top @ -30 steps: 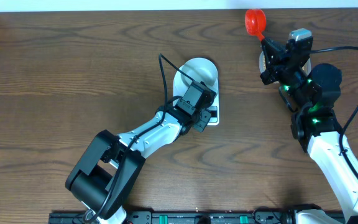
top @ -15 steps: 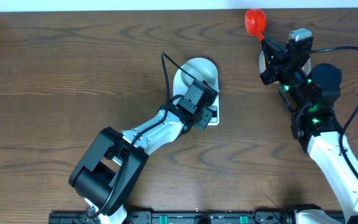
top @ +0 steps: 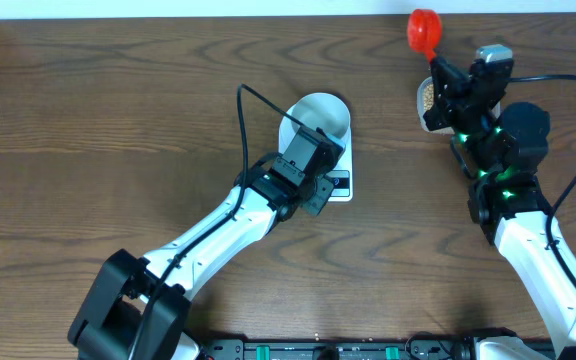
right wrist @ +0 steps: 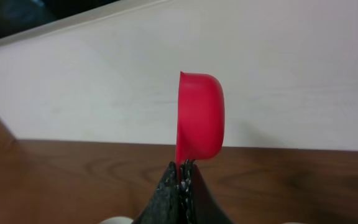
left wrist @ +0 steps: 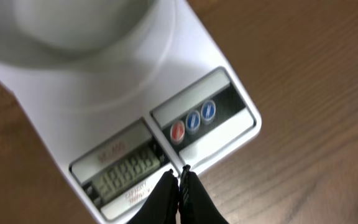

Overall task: Scoop item into bowl and weigh 50g on scale
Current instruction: 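Lift the left gripper off the scale and retract it left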

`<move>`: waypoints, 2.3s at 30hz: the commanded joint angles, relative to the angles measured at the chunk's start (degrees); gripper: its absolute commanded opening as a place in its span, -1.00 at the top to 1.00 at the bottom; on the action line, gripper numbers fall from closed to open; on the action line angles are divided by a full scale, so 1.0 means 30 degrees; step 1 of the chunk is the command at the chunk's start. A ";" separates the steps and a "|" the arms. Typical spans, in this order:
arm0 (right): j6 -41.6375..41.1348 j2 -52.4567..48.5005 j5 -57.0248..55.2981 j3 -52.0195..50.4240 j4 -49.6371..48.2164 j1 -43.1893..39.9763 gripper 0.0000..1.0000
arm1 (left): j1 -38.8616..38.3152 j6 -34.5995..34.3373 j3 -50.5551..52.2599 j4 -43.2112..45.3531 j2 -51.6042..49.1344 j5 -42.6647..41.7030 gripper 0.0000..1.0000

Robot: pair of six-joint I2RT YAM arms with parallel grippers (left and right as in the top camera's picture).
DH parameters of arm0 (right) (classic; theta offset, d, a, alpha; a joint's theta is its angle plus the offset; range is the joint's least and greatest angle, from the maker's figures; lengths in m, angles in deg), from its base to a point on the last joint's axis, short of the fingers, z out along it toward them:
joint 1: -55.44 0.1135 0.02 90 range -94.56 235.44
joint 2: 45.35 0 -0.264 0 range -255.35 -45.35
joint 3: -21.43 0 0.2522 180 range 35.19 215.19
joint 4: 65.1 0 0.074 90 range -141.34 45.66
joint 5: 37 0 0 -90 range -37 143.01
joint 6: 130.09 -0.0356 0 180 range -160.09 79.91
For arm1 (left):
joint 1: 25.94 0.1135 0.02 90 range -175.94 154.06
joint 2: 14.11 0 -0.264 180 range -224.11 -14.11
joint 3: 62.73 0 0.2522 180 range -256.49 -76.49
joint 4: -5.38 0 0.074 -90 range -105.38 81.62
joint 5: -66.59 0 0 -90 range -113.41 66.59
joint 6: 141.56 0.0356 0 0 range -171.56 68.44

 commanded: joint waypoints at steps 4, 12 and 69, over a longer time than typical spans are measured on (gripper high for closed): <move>-0.1778 -0.0852 -0.1683 0.0568 -0.1107 -0.0168 0.98 | 0.0087 -0.0211 -0.0066 -0.1107 0.0408 0.0794 0.85; -0.2171 -0.2798 -0.1107 0.2025 -0.1370 -0.0160 0.98 | 0.0087 -0.0211 -0.0066 -0.3330 0.0911 0.3126 -0.82; -0.1275 -0.4044 0.1406 0.3832 -0.1916 -0.0146 0.98 | 0.7395 1.1074 -0.1209 -0.8859 0.7431 -0.6411 -0.94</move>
